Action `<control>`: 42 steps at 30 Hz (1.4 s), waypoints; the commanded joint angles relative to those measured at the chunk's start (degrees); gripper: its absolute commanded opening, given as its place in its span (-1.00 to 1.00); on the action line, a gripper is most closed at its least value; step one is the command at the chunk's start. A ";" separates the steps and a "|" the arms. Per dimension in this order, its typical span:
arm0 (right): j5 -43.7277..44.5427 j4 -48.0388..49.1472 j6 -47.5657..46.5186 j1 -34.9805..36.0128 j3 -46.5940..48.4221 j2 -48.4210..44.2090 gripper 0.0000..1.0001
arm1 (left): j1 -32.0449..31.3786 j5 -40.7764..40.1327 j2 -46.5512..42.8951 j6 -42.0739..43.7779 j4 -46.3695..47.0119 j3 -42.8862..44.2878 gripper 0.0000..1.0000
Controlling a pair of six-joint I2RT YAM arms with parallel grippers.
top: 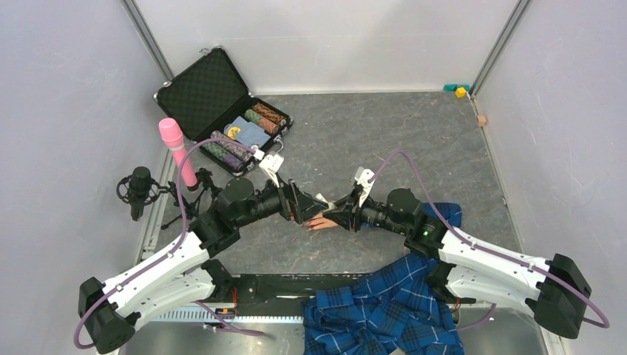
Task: Paint the nails
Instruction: Unscrew the nail polish bottle.
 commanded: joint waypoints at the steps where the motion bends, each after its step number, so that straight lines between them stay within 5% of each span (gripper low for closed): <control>1: -9.03 8.15 1.84 -0.32 -0.22 -0.82 -1.00 | 0.38 5.82 -1.55 1.30 7.40 -0.84 0.99; 5: -9.89 9.96 2.36 -0.35 -0.56 -0.75 -1.00 | 0.34 5.98 -1.37 0.81 7.48 -1.50 0.99; 14: -10.65 11.76 3.33 -0.33 -0.79 0.57 -1.00 | 0.36 6.32 -1.29 -0.70 10.38 -3.11 0.39; 22: -11.53 12.16 3.29 -0.34 -0.83 1.35 -1.00 | 0.38 5.72 -1.24 -1.35 11.46 -3.78 0.10; 26: -11.28 11.98 3.20 -0.34 -0.89 1.37 -1.00 | 0.38 6.04 -0.95 -1.56 11.85 -3.82 -0.18; 32: -7.30 10.21 2.52 -0.33 -0.48 1.96 -1.00 | 0.38 6.03 -0.39 -2.17 12.56 -3.99 -0.95; 42: 5.90 3.89 -0.28 0.16 3.20 4.93 -1.00 | 0.37 2.54 1.49 -4.79 11.17 -4.03 -0.96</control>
